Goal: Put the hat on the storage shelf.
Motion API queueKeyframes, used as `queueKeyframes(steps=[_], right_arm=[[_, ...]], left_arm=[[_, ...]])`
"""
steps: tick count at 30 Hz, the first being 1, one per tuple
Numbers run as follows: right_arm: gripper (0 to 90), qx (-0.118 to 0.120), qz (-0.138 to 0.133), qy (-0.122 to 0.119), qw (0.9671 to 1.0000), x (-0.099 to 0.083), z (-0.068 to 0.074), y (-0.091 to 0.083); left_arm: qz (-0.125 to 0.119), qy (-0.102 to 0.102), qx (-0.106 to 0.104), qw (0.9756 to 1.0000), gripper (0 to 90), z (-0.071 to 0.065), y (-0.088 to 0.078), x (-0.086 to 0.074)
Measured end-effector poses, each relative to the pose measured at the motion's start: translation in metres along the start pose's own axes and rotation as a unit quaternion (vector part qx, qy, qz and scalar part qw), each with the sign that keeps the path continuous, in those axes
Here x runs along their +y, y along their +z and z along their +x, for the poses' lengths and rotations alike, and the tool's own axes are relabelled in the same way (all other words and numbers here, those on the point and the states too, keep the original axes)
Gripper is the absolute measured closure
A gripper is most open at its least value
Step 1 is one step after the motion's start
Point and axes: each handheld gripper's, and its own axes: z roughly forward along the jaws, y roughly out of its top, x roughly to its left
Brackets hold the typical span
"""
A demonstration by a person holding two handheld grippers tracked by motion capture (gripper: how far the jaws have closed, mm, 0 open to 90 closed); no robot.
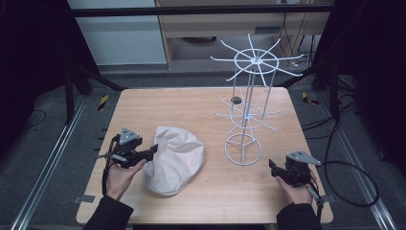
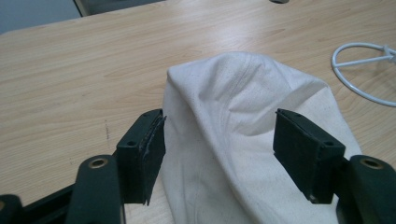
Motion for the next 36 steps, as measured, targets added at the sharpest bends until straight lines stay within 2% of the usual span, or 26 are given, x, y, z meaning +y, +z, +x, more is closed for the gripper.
queueKeyframes(steps=[10,16,21,32,36], right_arm=[[33.1,0.008,0.003,0.003,1.0000,0.000,0.001,0.001],[33.9,0.011,0.006,0.003,0.9999,0.000,0.001,0.001],[34.3,0.013,0.010,0.002,0.9999,0.000,0.001,0.002],[34.8,0.016,0.010,0.002,0.9998,0.000,0.001,0.002],[34.8,0.017,0.011,0.004,0.9998,0.000,0.001,0.002]], left_arm=[[0.031,0.014,0.011,0.9994,39.3,-0.005,0.020,0.005],[0.049,0.012,0.015,0.9986,42.1,-0.005,0.029,0.005],[0.061,0.003,0.016,0.9980,44.7,-0.003,0.037,0.005],[0.076,-0.011,0.015,0.9970,52.8,0.000,0.052,0.001],[0.085,-0.004,0.010,0.9964,56.9,-0.001,0.057,0.000]])
